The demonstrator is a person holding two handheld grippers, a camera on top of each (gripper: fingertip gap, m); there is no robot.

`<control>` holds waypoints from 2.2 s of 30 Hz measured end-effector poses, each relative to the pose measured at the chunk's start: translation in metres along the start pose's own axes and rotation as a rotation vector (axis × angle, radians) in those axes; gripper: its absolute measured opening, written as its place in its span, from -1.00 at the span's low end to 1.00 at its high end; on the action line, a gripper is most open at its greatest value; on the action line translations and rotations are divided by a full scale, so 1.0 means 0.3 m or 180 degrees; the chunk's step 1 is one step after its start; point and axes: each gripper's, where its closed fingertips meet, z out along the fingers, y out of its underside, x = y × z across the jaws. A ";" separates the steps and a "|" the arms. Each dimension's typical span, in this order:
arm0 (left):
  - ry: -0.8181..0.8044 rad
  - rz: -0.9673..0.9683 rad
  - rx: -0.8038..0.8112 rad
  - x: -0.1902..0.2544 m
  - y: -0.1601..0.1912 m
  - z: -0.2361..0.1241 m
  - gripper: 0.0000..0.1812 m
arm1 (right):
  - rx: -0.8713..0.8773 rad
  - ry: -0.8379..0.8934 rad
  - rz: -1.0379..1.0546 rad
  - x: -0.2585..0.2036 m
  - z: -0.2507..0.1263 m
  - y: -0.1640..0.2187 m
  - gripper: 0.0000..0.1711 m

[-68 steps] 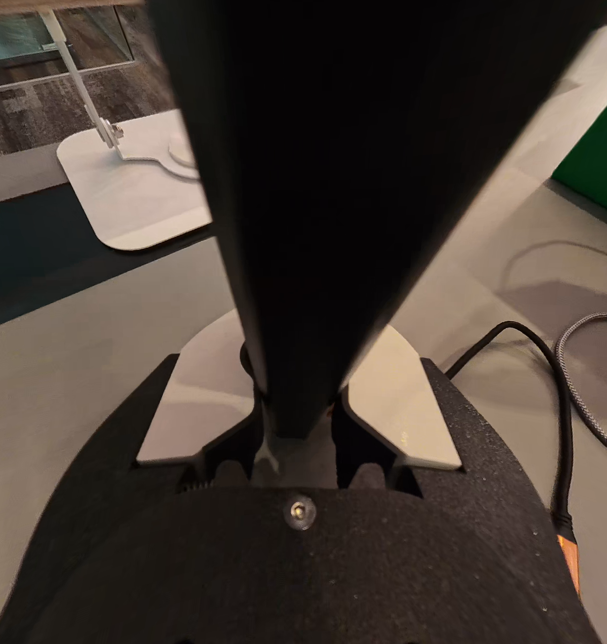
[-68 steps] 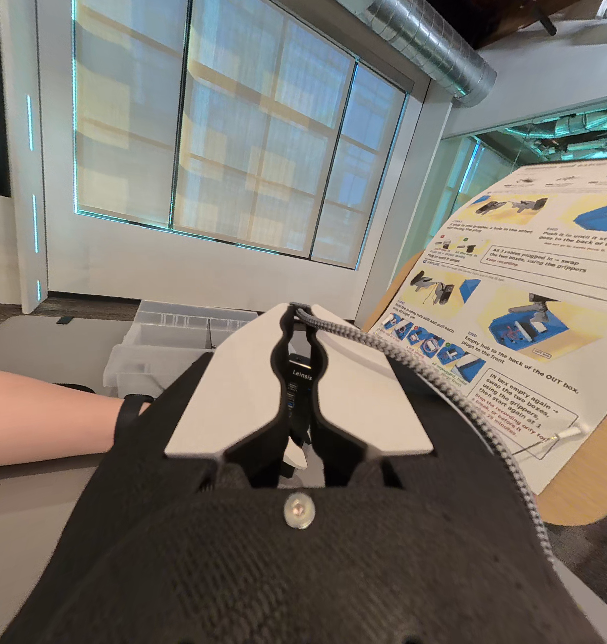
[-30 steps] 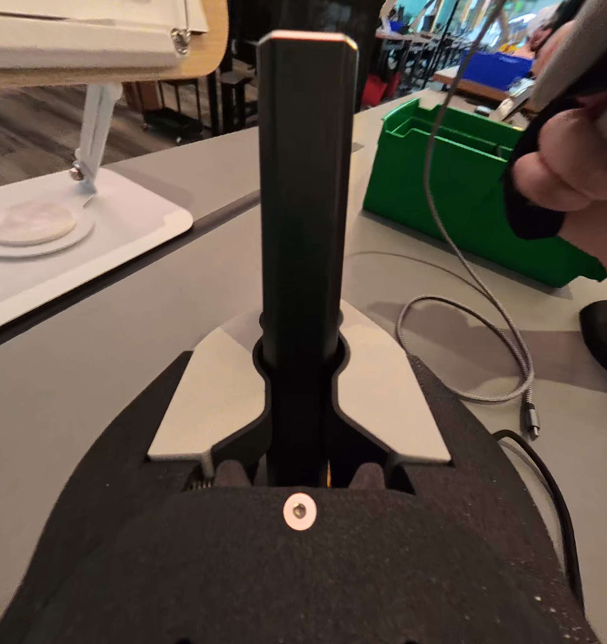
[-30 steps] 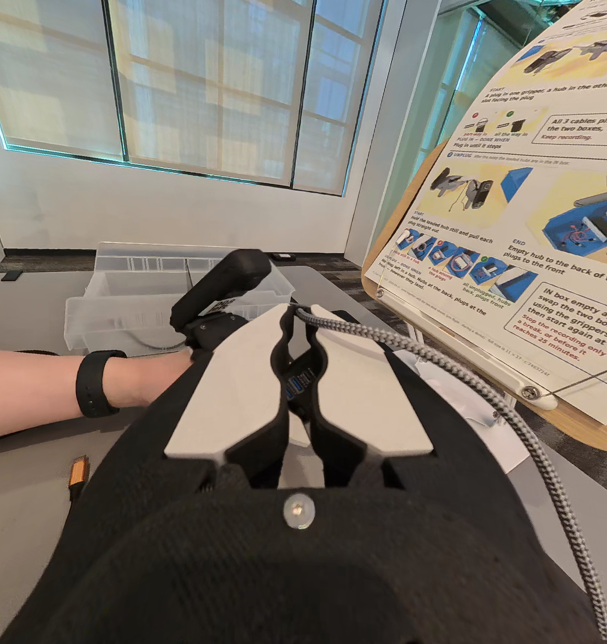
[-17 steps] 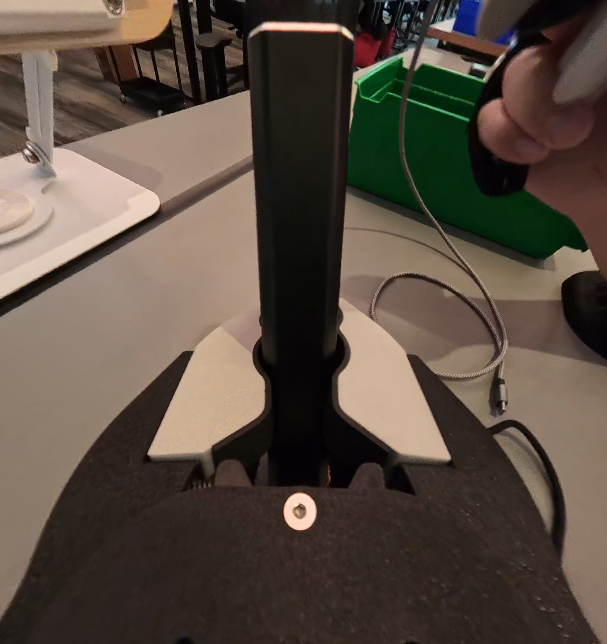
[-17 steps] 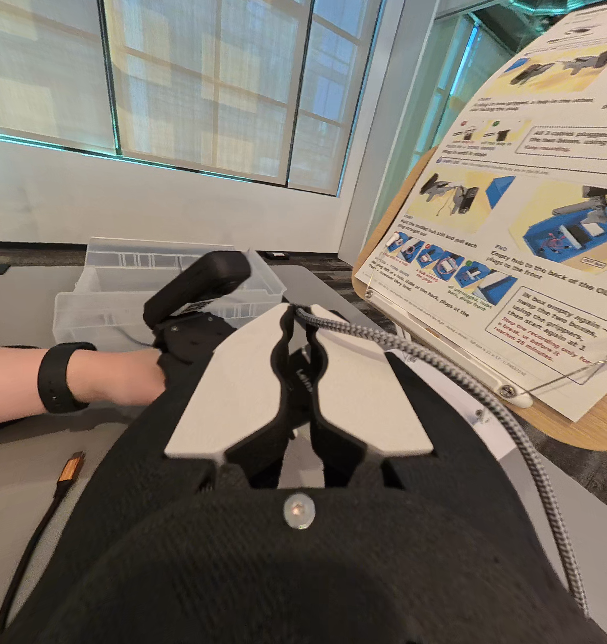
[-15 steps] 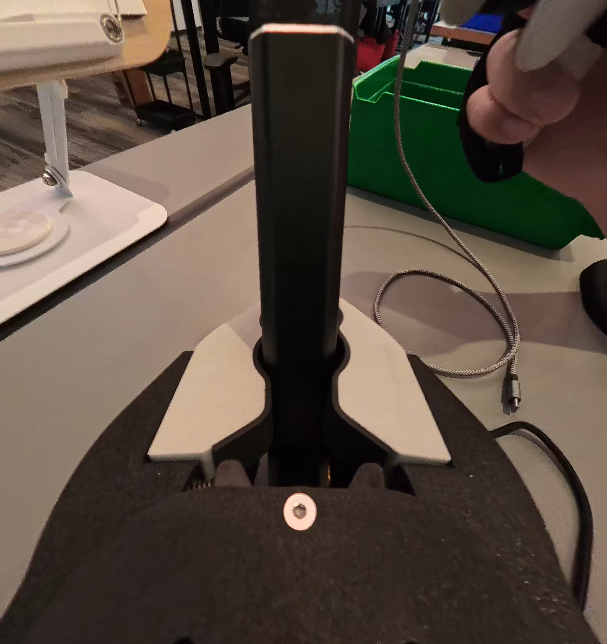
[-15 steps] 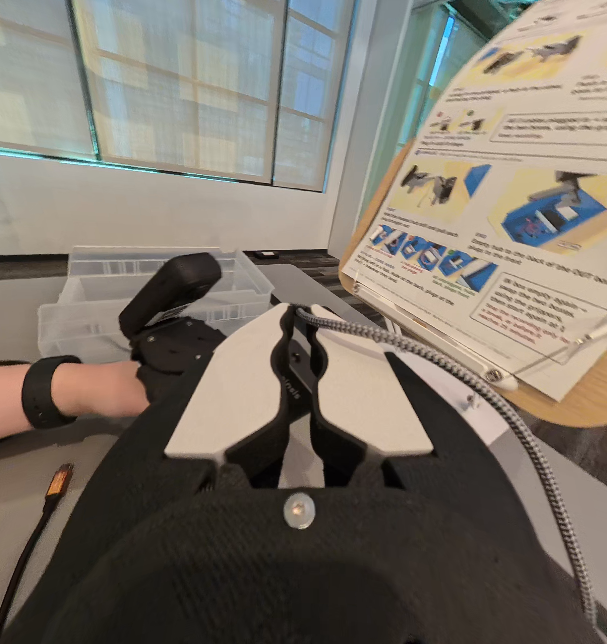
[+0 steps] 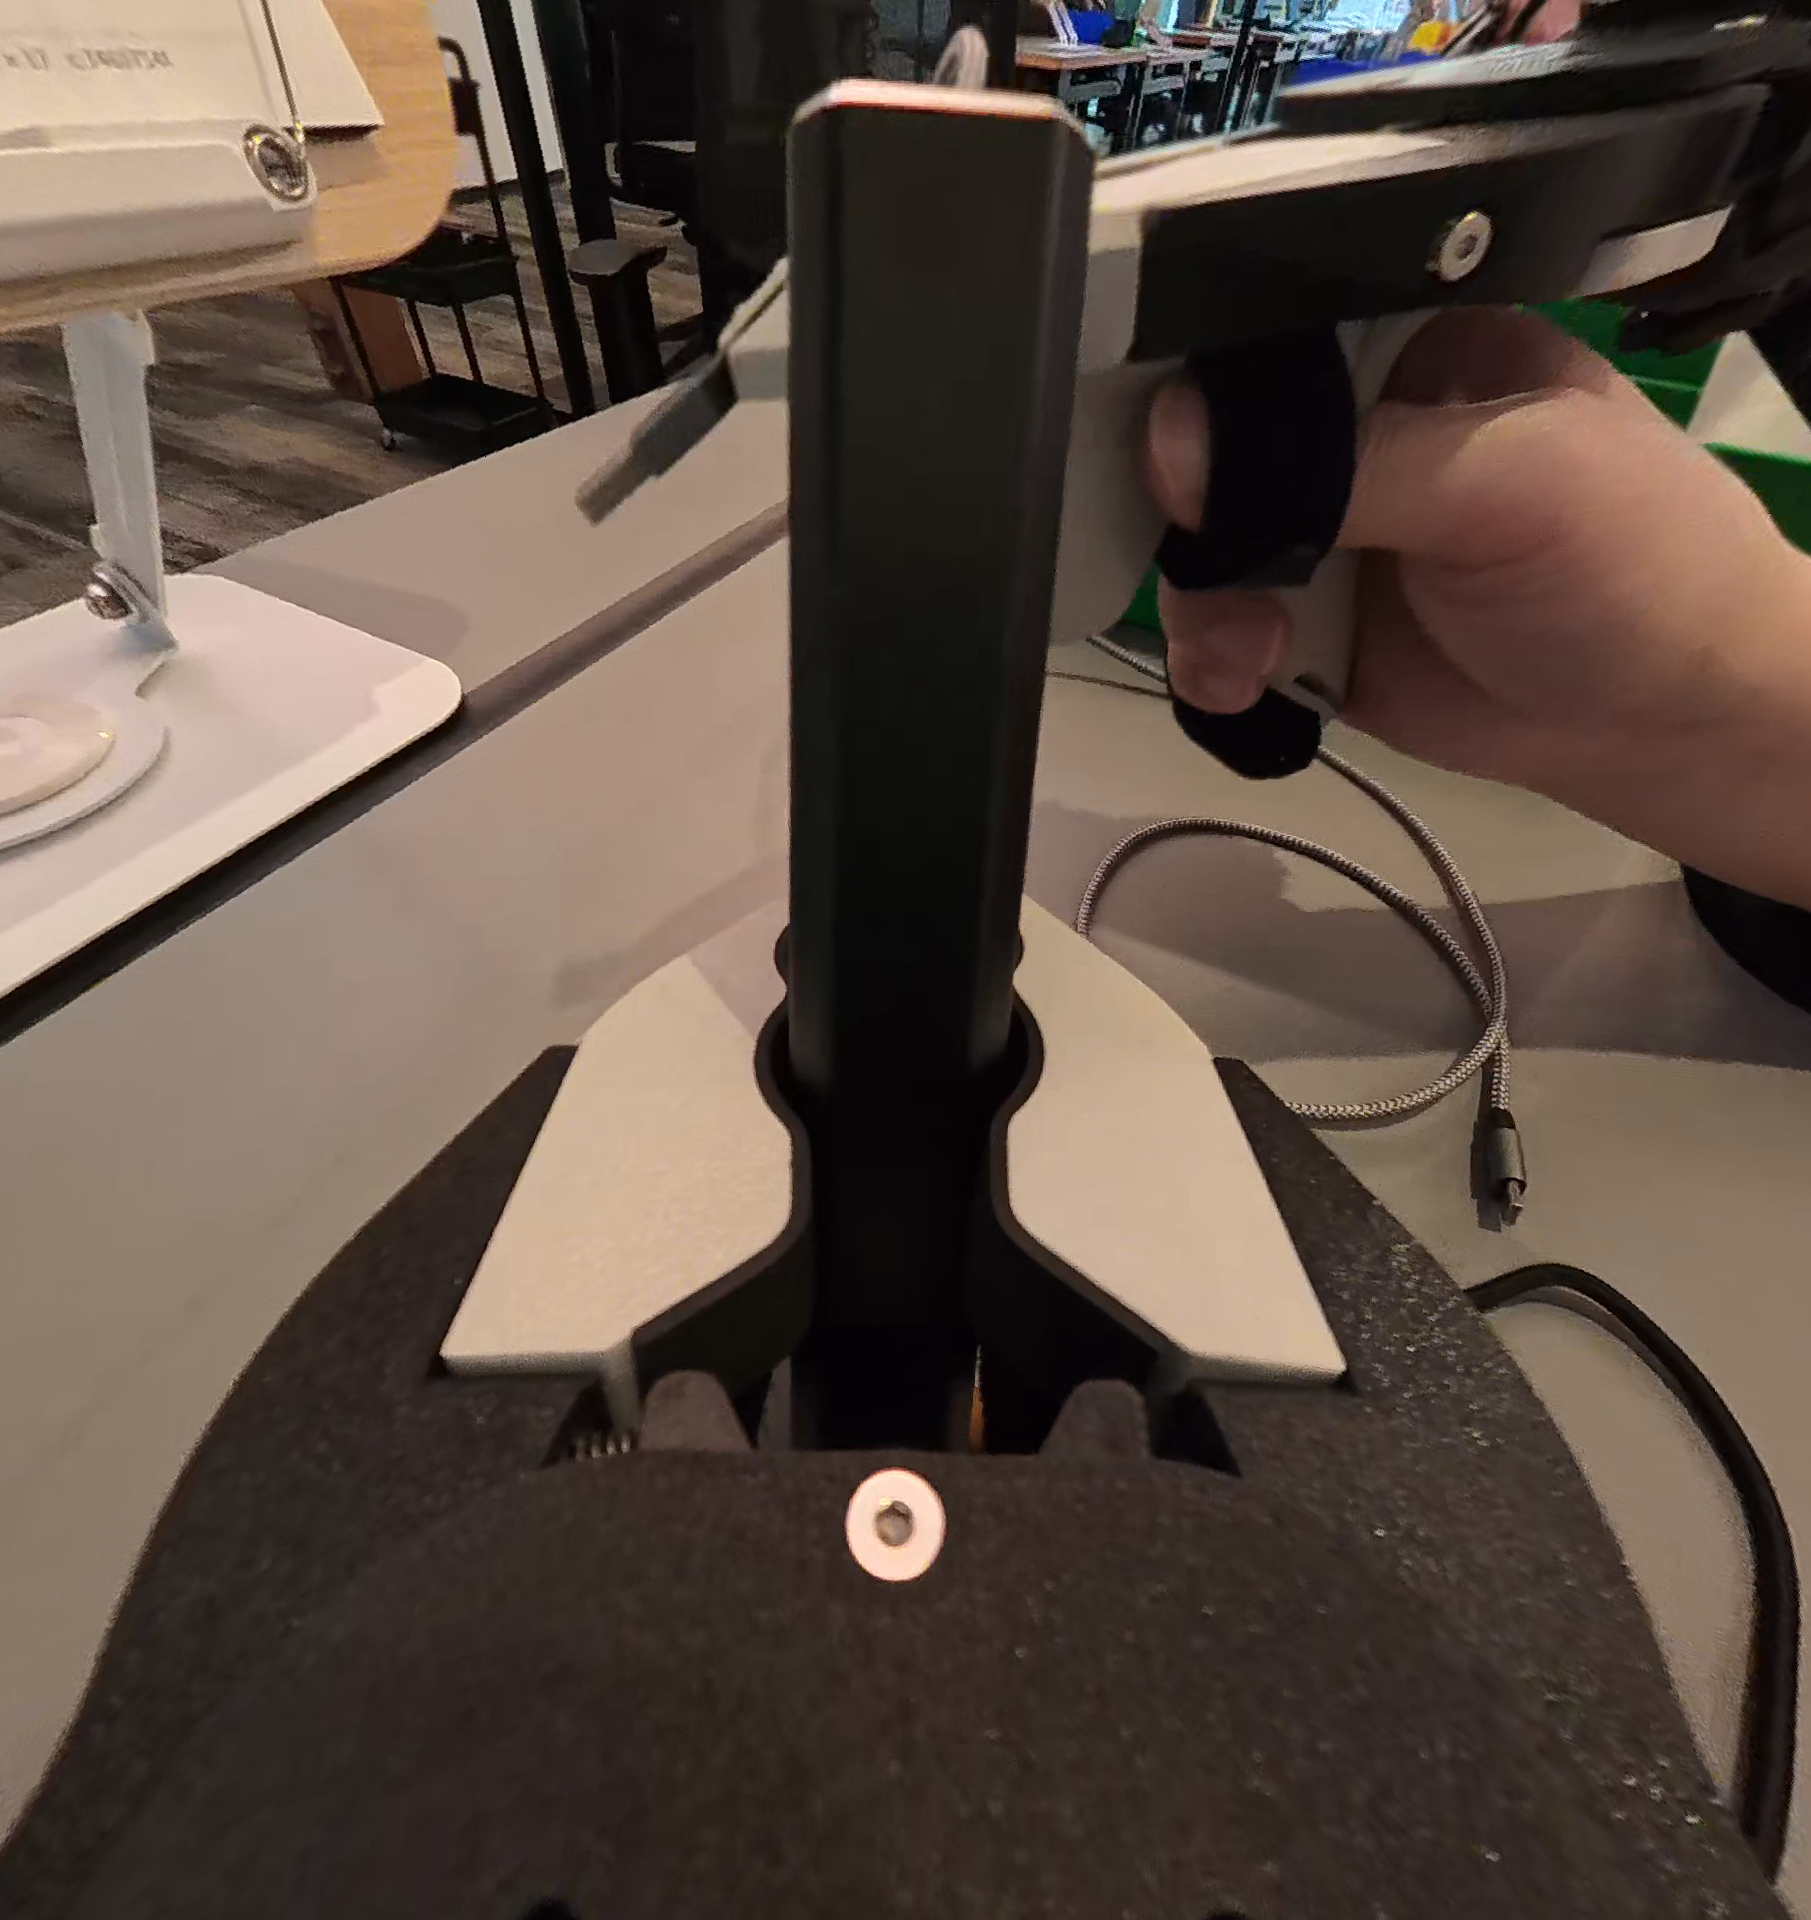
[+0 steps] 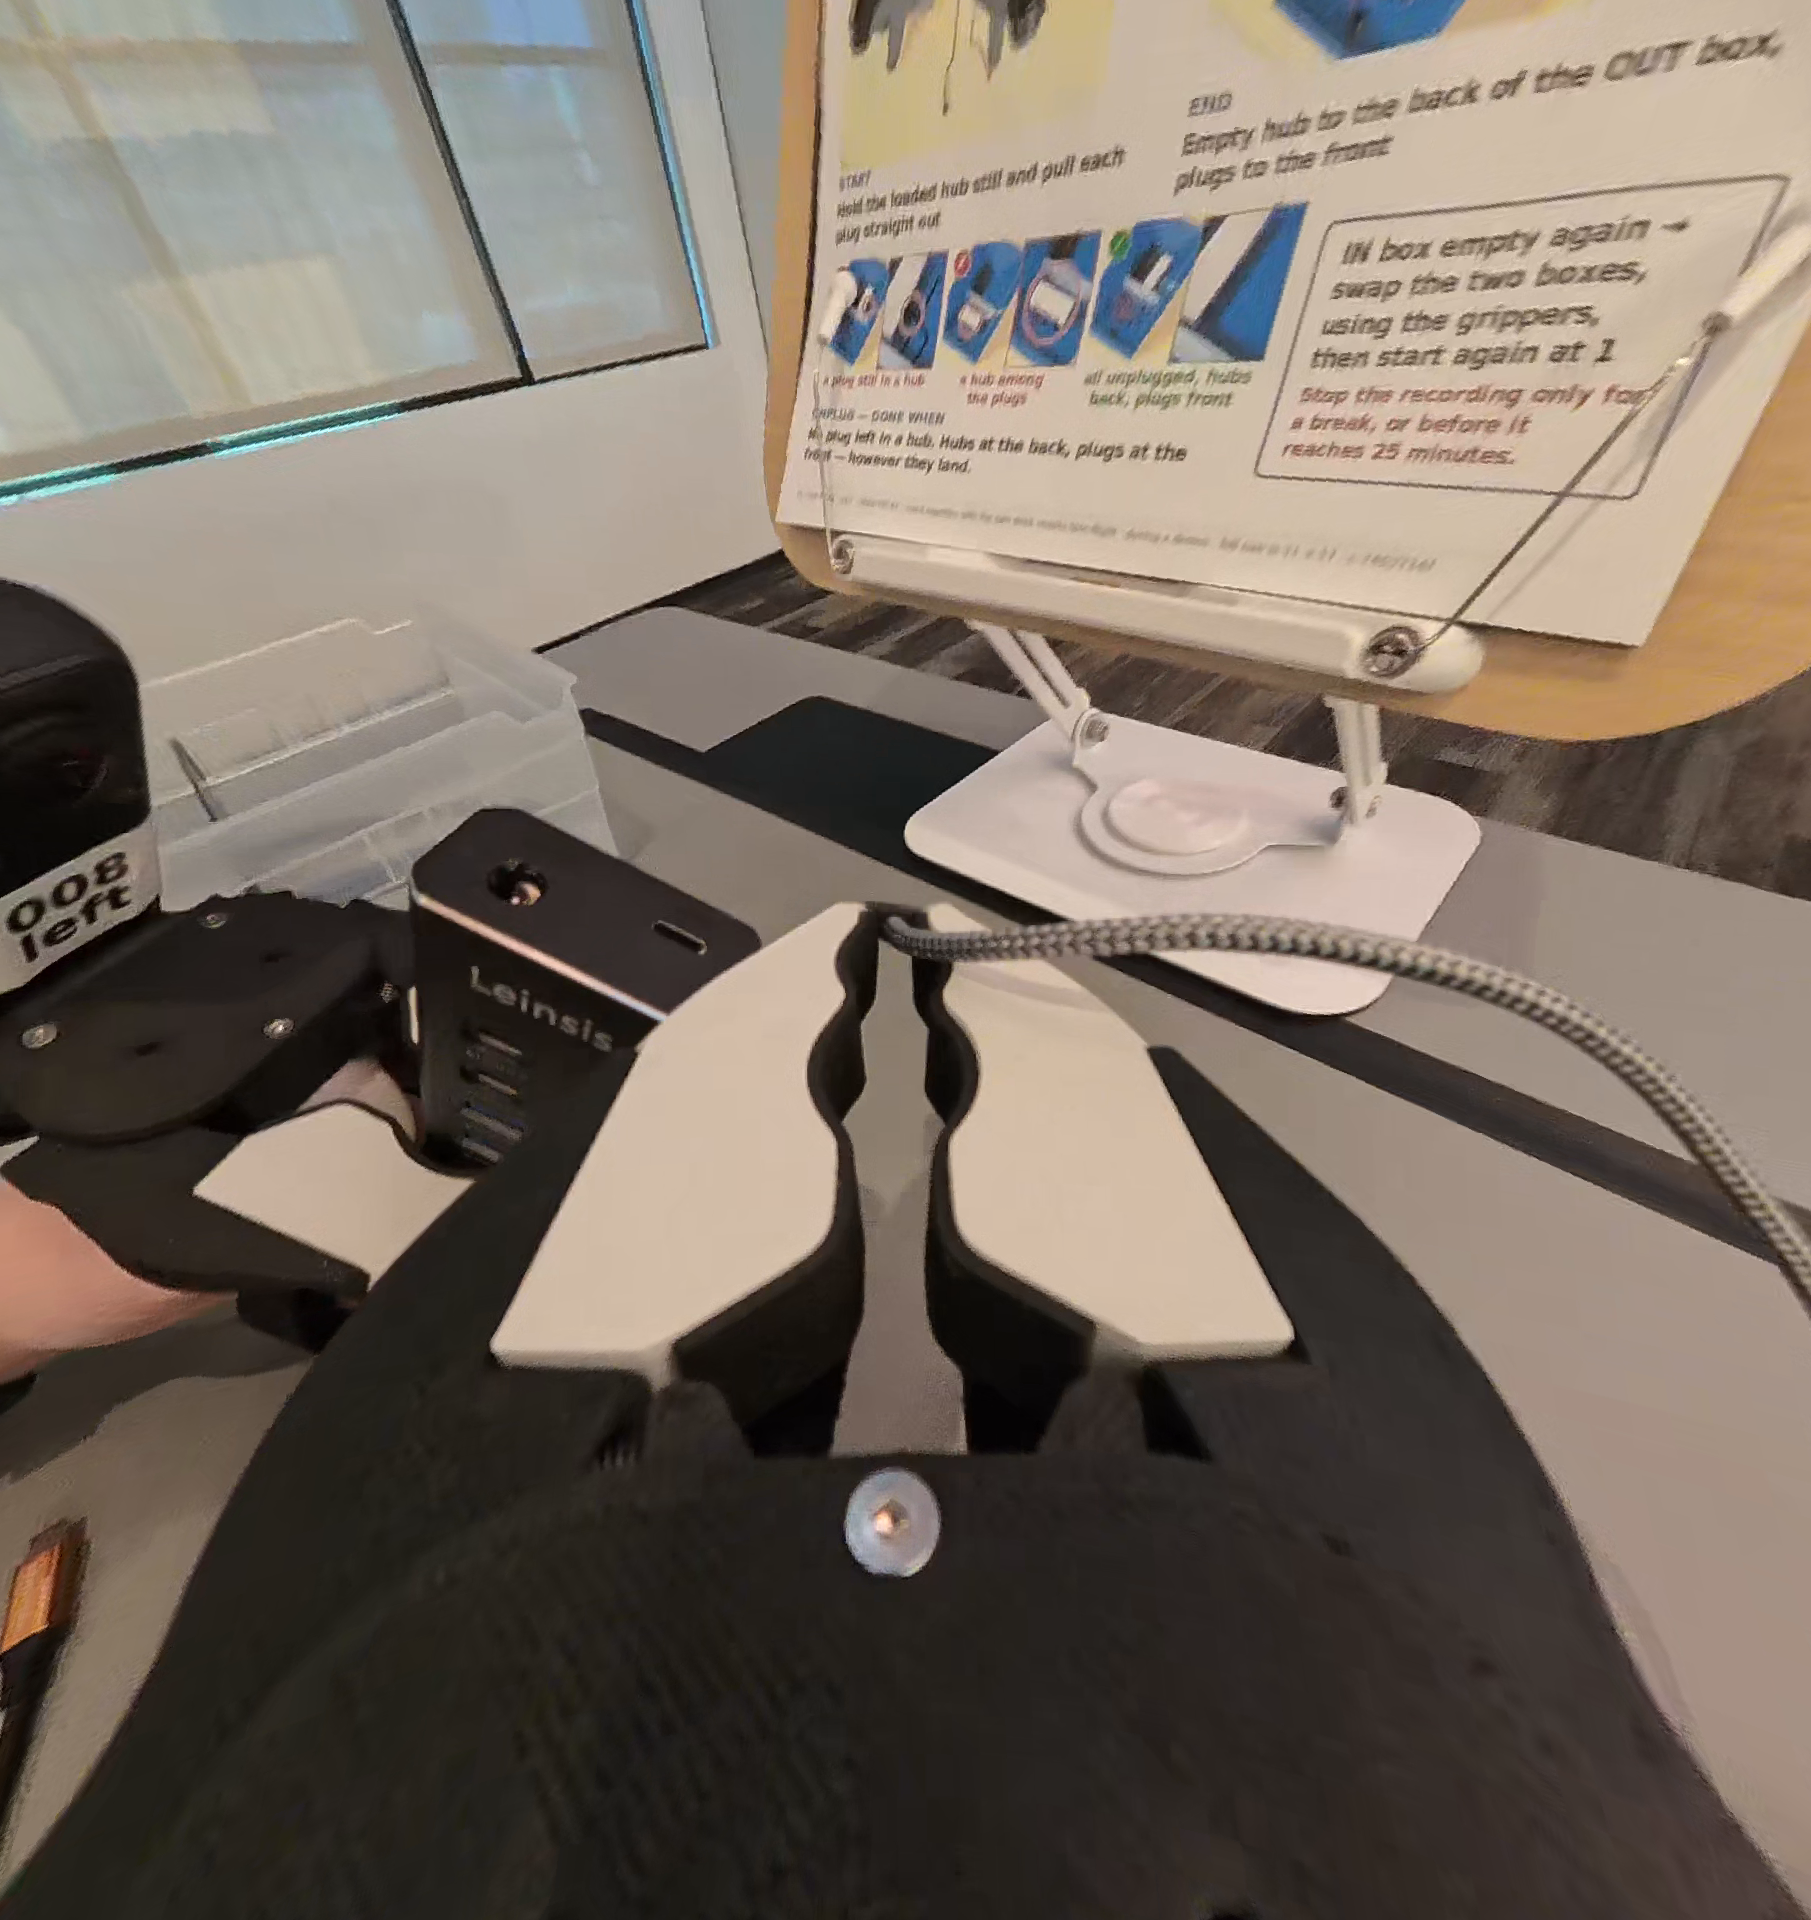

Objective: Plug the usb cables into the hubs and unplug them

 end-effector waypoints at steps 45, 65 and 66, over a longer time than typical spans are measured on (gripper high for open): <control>0.0143 0.0066 -0.0307 0.019 0.055 -0.073 -0.66 | 0.0207 -0.0720 -0.0217 -0.173 0.002 -0.046 -0.92; -0.0434 -0.0125 -0.0344 -0.062 0.039 -0.047 -0.67 | 0.0457 -0.0504 -0.0171 -0.110 -0.036 -0.108 -0.92; -0.0545 -0.0181 -0.0285 -0.080 0.023 -0.057 -0.67 | 0.0568 -0.0439 -0.0196 -0.105 -0.049 -0.129 -0.92</control>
